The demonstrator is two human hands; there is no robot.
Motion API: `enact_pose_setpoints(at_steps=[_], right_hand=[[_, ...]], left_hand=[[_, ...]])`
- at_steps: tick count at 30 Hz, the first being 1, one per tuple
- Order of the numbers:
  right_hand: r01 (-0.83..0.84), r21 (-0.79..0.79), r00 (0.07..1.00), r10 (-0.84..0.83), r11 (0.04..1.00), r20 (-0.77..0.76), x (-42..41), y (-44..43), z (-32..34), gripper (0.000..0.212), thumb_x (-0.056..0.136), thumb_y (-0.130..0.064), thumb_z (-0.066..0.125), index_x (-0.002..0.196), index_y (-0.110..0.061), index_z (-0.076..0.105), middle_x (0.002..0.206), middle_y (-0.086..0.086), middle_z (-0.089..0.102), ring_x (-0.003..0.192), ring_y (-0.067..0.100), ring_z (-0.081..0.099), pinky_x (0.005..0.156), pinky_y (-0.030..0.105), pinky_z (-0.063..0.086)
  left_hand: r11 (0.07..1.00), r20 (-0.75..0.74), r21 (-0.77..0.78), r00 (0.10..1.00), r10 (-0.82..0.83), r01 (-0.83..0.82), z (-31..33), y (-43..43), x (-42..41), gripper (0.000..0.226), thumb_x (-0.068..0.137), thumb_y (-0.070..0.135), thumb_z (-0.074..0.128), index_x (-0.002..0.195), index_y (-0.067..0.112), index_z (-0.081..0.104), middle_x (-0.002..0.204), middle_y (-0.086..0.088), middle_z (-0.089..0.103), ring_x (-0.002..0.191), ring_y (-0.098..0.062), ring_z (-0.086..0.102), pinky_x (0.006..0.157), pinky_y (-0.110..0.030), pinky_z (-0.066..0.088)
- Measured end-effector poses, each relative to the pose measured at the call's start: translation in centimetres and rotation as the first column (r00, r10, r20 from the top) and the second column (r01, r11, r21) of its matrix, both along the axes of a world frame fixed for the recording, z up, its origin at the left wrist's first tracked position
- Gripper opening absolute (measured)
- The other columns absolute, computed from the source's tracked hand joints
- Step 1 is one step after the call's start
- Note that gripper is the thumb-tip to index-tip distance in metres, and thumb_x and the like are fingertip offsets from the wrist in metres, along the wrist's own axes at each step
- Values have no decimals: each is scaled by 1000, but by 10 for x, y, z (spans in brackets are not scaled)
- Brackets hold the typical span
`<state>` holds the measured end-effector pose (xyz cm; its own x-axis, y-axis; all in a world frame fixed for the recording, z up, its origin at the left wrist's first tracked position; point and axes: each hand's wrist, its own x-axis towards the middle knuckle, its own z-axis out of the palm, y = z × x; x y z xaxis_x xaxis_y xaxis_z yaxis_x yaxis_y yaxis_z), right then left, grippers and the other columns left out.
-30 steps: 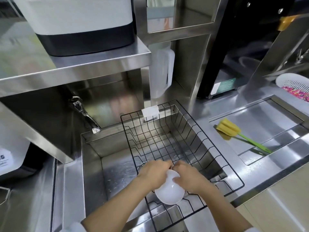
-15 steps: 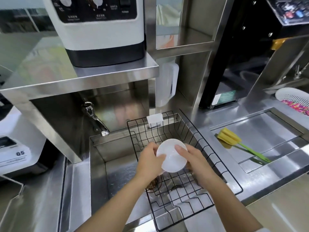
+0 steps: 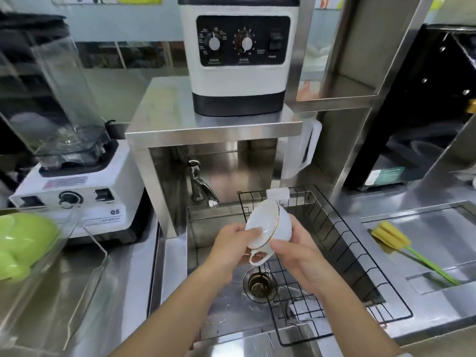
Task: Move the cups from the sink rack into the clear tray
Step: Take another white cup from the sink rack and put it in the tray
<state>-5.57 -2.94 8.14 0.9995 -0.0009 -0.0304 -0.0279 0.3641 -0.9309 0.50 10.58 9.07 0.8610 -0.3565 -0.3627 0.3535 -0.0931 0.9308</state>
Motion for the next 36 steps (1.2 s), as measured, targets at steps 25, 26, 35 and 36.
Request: enact_pose_setpoints(at_steps=[25,26,35,36], right_hand=[[-70,-504,975,166,861,147,34,228,41,93,35,-31,87,116,-42,41,119,1,57,102,9,59,79,25,51],[-66,-504,970,173,861,168,35,236,41,94,35,-30,88,116,-40,42,119,0,57,103,8,59,80,23,51],[-56,-593,925,266,803,272,43,310,51,83,41,-35,88,109,-48,42,109,-32,53,104,-3,54,82,8,44],[-71,-595,921,282,800,268,44,318,51,83,41,-36,87,110,-47,42,109,-32,52,104,-3,53,82,9,44]], left_hand=[[951,584,307,781,-220,38,70,273,0,50,63,43,78,103,29,51,109,15,59,104,4,53,90,-29,44],[951,592,307,775,-221,37,72,283,-1,51,64,41,79,104,27,51,111,13,59,106,2,53,92,-27,43],[925,658,359,737,-156,-124,75,372,-10,61,54,52,77,107,38,49,111,24,53,107,7,48,88,-16,40],[919,653,372,740,-158,-132,74,380,-11,62,54,54,76,107,40,47,113,24,53,110,4,47,92,-23,41]])
